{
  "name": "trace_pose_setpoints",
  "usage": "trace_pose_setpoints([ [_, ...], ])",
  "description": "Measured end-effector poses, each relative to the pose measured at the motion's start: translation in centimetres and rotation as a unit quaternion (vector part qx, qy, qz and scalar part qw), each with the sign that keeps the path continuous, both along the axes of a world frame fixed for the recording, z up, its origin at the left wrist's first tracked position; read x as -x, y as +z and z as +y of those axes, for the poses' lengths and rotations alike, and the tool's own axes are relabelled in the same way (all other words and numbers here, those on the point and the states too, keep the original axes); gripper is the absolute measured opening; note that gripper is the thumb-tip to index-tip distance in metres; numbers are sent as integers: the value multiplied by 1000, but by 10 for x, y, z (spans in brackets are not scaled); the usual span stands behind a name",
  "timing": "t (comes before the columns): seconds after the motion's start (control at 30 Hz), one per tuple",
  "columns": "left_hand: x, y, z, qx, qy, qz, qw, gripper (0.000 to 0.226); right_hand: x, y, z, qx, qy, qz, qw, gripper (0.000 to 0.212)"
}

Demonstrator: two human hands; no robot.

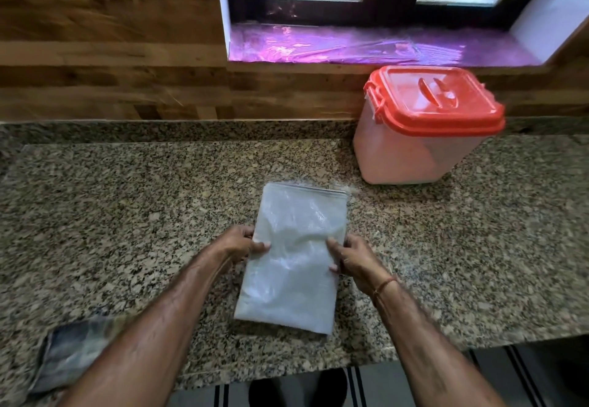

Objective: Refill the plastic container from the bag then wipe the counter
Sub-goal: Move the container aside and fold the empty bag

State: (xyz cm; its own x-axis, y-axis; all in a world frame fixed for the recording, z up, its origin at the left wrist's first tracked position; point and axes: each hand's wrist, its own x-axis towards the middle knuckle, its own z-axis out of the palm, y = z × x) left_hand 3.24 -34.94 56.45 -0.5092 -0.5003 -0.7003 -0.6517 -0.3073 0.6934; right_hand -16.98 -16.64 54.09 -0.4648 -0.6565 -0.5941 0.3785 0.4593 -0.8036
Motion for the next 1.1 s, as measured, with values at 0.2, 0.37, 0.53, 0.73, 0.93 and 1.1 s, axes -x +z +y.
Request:
trace_pose_setpoints([
  [0.2, 0, 8, 11, 1, 135, 25, 990, 20, -6, -2, -9, 0, -62, -93, 994, 57],
  [0.37, 3, 20, 9, 53, 179, 89, 978, 39, -5, 27, -29, 10, -81, -15, 997, 43],
  [0.53, 12, 29, 9, 136, 250, 122, 951, 14, -1, 36, -41, 70, -119, -18, 990, 27],
  [0.73, -3, -14, 49, 126, 281, 1, 951, 18, -21, -11, -10, -125, -83, 110, 983, 23],
  [0.93, -17, -46, 72, -17, 325, 1, 946, 45, -34, -35, 22, -182, -5, 152, 972, 11],
  [1.1, -25, -42, 86, -94, 317, 64, 942, 21, -28, -18, 29, -133, 24, 160, 978, 4],
])
